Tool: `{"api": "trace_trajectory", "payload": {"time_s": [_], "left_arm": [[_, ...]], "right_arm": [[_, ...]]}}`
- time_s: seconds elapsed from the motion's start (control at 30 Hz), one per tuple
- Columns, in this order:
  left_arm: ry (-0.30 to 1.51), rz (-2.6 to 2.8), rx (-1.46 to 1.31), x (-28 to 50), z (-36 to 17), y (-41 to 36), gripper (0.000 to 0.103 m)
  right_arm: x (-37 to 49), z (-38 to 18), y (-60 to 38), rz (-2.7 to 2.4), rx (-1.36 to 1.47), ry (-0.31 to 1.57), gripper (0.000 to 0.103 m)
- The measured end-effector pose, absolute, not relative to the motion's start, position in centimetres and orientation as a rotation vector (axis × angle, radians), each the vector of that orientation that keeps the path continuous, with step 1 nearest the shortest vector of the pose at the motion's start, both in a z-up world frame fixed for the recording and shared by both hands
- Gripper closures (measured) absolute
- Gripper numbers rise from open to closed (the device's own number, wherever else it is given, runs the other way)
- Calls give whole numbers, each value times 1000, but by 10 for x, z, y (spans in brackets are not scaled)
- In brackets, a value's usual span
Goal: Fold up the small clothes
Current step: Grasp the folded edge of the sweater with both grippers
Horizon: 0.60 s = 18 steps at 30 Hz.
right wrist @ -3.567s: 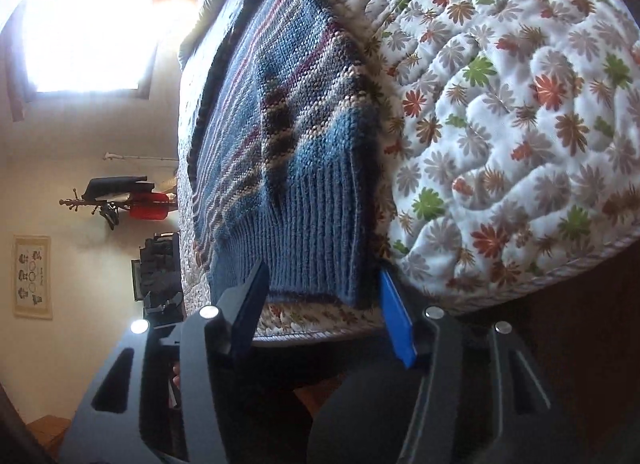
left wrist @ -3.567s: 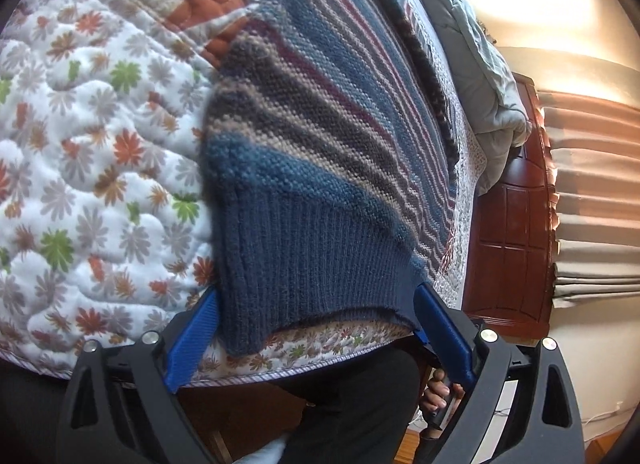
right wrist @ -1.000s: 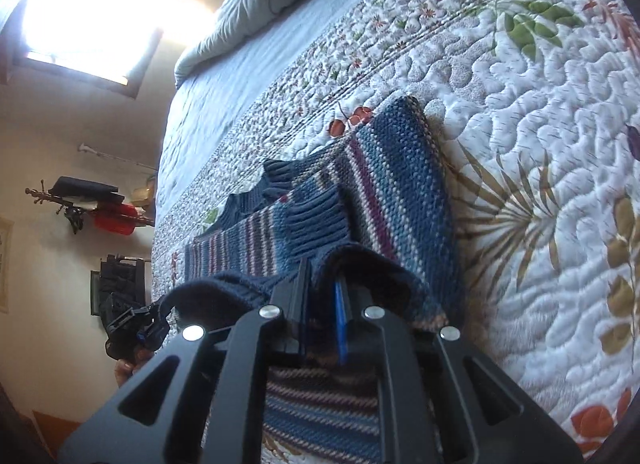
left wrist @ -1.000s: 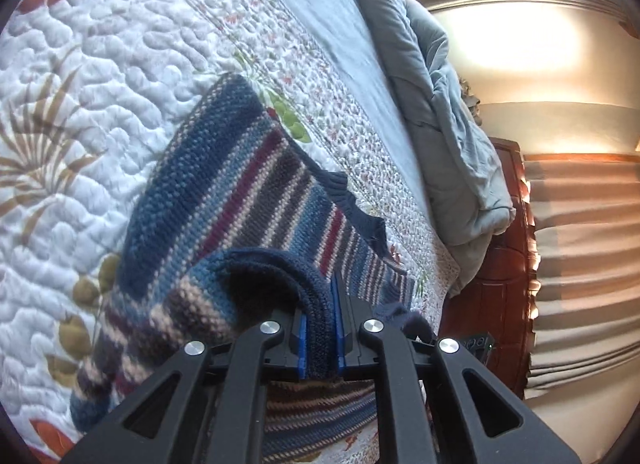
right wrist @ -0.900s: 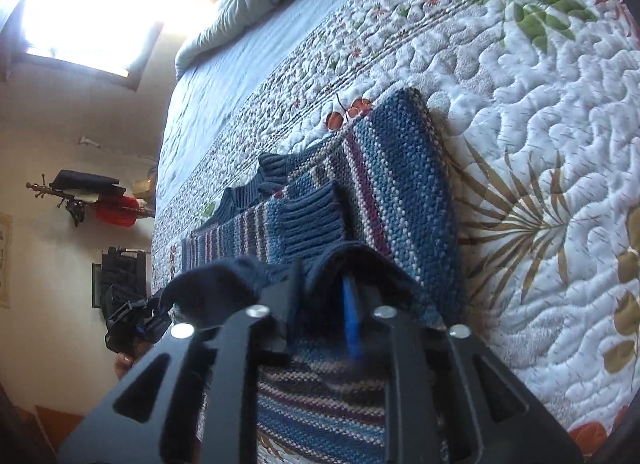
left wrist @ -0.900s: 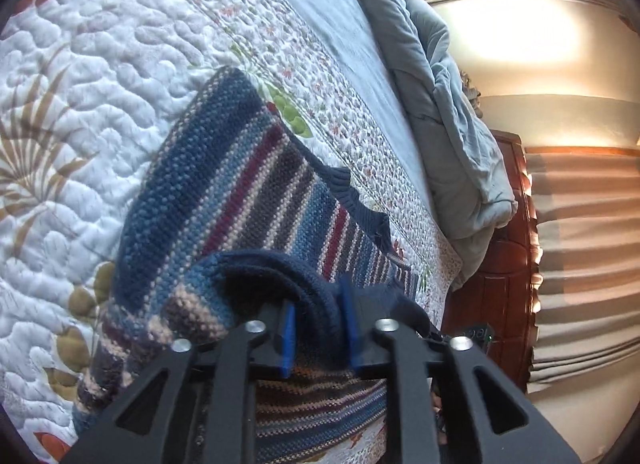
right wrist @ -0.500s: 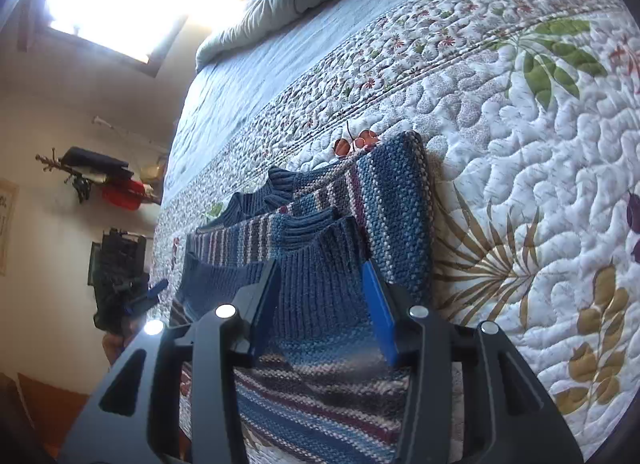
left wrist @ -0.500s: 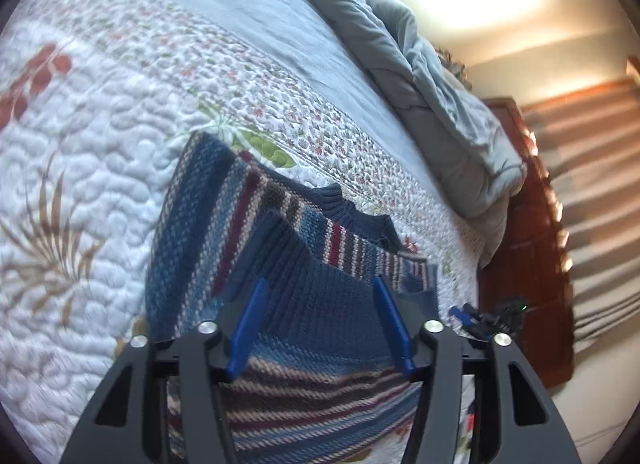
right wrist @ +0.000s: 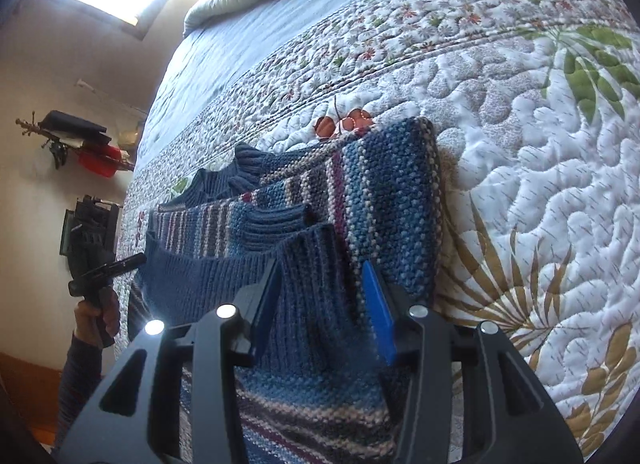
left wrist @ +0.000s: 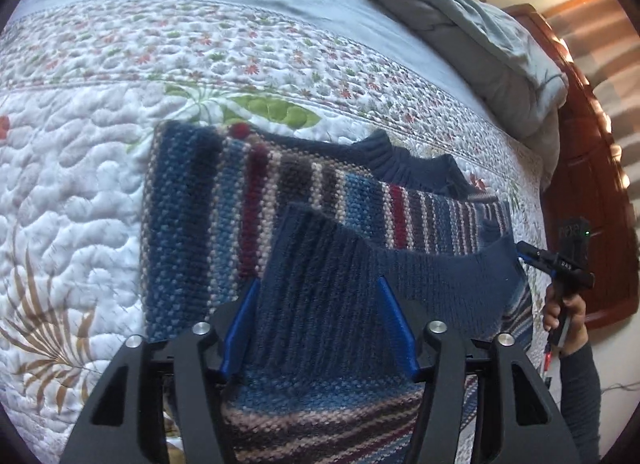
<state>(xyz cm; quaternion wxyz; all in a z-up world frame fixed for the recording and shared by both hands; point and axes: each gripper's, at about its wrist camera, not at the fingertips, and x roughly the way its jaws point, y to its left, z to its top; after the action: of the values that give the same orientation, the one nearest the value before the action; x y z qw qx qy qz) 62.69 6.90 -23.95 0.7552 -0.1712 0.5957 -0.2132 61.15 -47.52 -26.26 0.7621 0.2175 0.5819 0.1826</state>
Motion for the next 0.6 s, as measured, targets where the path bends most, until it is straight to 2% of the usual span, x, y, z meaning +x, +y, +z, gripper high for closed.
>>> {"api": "trace_trajectory", "payload": {"time_s": [0.03, 0.07, 0.13, 0.27, 0.37, 0.4, 0.43, 0.5, 0.6], "left_arm": [[1306, -460, -357, 626, -239, 68, 66], [1309, -460, -348, 625, -239, 69, 74], [1303, -467, -331, 624, -238, 70, 79], [1287, -475, -345, 623, -238, 69, 81], [1283, -467, -378, 623, -243, 69, 76], [1272, -463, -383, 621, -243, 70, 76], [1264, -459, -382, 620, -243, 70, 79], [1241, -447, -381, 616, -239, 73, 92], [1199, -449, -392, 609, -227, 77, 94]], "right_arm": [[610, -262, -474, 405, 470, 1267, 78], [608, -261, -472, 410, 458, 1269, 79], [601, -256, -470, 424, 431, 1261, 83], [597, -251, -467, 447, 425, 1251, 84], [600, -255, -466, 428, 421, 1266, 84], [601, -255, -465, 422, 418, 1265, 88], [601, -254, -464, 414, 407, 1256, 93], [599, -249, -464, 411, 403, 1233, 94], [594, -240, -467, 407, 394, 1204, 94]]}}
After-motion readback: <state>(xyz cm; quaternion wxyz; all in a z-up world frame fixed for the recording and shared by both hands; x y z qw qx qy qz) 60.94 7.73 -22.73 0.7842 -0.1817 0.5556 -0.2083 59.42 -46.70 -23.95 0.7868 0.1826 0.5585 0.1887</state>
